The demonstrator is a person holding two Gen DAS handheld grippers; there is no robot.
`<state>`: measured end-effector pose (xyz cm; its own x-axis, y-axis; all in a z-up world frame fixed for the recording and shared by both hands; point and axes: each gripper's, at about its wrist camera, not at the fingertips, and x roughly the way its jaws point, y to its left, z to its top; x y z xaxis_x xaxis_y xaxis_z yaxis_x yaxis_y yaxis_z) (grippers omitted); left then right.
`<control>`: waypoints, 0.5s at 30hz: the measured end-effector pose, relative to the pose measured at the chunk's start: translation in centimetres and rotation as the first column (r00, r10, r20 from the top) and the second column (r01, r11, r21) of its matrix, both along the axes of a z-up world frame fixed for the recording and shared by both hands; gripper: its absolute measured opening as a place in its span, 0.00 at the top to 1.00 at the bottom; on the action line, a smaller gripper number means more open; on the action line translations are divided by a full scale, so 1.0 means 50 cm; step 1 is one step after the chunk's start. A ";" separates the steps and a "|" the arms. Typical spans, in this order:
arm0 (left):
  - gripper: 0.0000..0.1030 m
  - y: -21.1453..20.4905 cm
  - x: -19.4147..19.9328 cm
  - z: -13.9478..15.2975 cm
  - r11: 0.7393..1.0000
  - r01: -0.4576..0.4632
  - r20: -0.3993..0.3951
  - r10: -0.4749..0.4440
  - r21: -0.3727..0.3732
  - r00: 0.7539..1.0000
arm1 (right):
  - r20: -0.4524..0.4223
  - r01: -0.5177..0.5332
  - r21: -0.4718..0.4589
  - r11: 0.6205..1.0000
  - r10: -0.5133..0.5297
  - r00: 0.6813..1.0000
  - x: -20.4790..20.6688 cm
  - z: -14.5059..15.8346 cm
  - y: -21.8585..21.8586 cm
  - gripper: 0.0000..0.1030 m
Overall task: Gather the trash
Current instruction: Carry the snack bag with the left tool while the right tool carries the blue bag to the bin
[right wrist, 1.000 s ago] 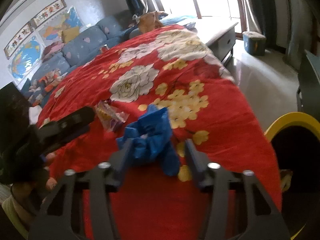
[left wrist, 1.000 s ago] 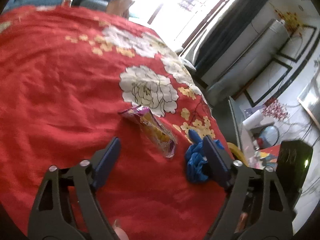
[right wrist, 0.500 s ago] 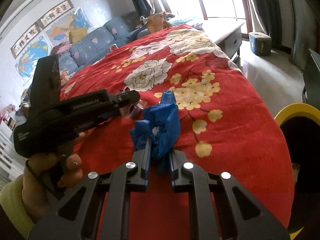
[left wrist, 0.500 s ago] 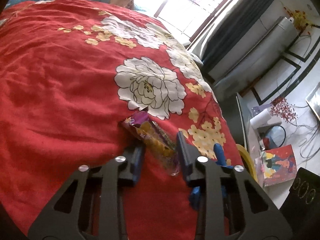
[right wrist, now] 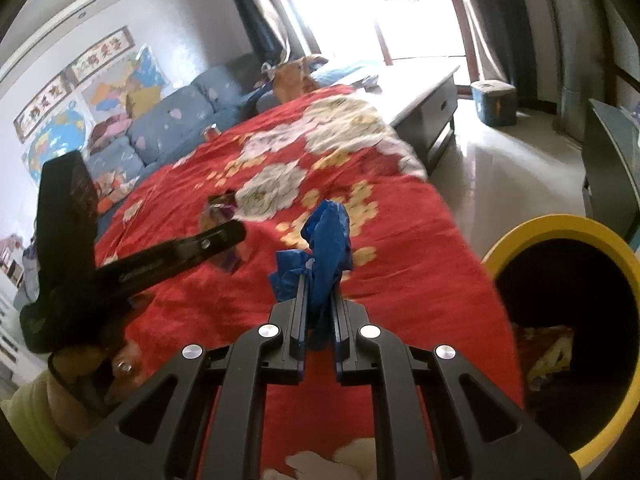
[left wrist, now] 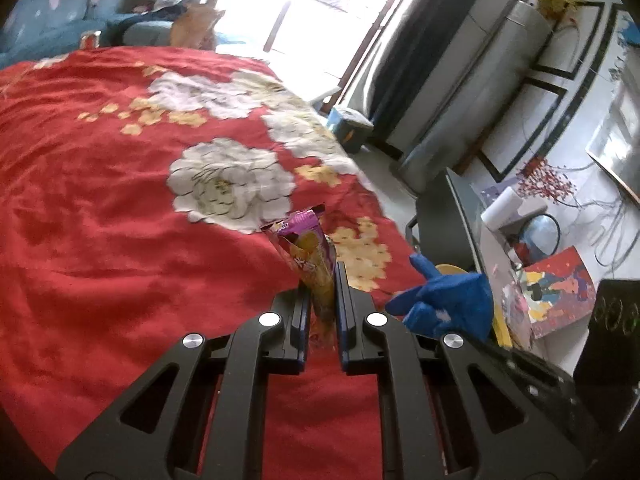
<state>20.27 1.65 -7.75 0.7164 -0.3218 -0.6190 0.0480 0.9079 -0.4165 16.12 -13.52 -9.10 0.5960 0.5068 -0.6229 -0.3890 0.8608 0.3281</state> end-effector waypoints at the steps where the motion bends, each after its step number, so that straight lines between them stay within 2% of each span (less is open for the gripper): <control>1: 0.94 -0.005 -0.002 0.004 1.000 0.007 0.006 -0.007 0.004 1.000 | 0.005 0.012 0.004 1.000 -0.012 1.000 0.000 0.004 -0.011 0.91; 15: 0.94 -0.100 -0.031 0.054 0.992 0.119 0.062 -0.121 0.041 0.991 | 0.030 0.127 0.024 0.992 -0.128 0.991 -0.005 0.029 -0.114 0.91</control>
<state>18.71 -3.33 -5.06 0.7125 -0.3851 -0.5865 0.1827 0.9089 -0.3749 15.88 -19.23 -7.66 0.6759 0.4387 -0.5921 -0.2871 0.8968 0.3368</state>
